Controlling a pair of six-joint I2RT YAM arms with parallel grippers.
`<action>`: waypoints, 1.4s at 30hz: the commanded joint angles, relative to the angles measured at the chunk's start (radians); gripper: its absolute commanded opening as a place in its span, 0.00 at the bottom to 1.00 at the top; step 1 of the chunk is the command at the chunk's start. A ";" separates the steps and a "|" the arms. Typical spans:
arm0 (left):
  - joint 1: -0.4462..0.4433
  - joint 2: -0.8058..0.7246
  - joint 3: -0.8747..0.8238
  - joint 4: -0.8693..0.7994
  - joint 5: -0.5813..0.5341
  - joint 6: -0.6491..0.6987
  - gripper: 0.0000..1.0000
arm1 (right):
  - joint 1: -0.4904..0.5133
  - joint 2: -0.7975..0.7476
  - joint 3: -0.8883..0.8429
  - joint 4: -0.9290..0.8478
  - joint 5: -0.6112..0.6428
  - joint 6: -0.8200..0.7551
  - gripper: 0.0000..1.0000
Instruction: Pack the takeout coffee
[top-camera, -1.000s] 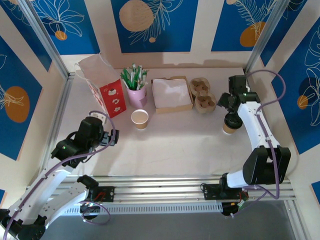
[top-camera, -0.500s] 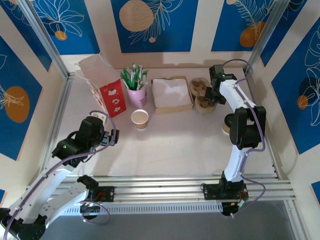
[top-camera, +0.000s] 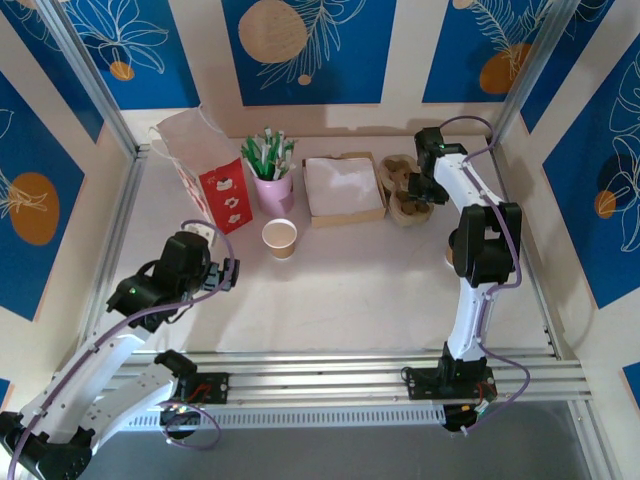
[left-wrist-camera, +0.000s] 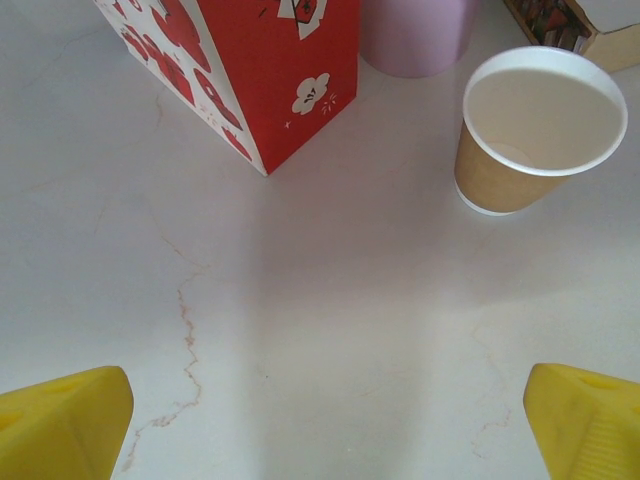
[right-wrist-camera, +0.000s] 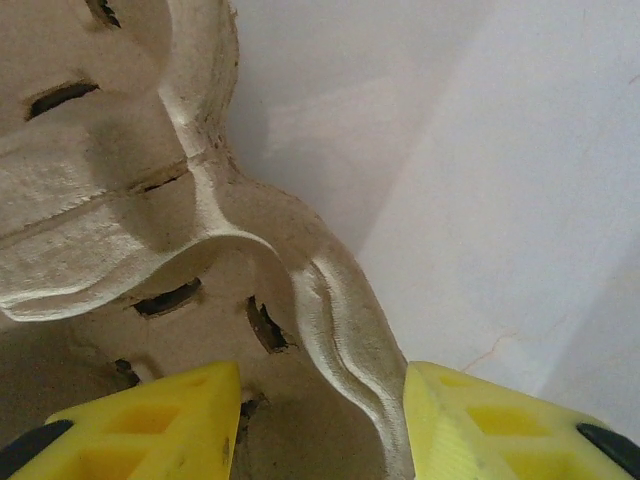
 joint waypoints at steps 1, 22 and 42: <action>0.017 -0.004 -0.005 0.014 -0.011 0.014 1.00 | -0.004 0.016 0.025 -0.014 -0.008 -0.016 0.47; 0.022 -0.001 -0.006 0.017 0.001 0.017 1.00 | -0.024 -0.029 -0.045 0.051 -0.075 -0.028 0.43; 0.023 -0.005 -0.006 0.018 0.008 0.017 1.00 | -0.045 -0.134 -0.093 0.075 -0.159 -0.004 0.22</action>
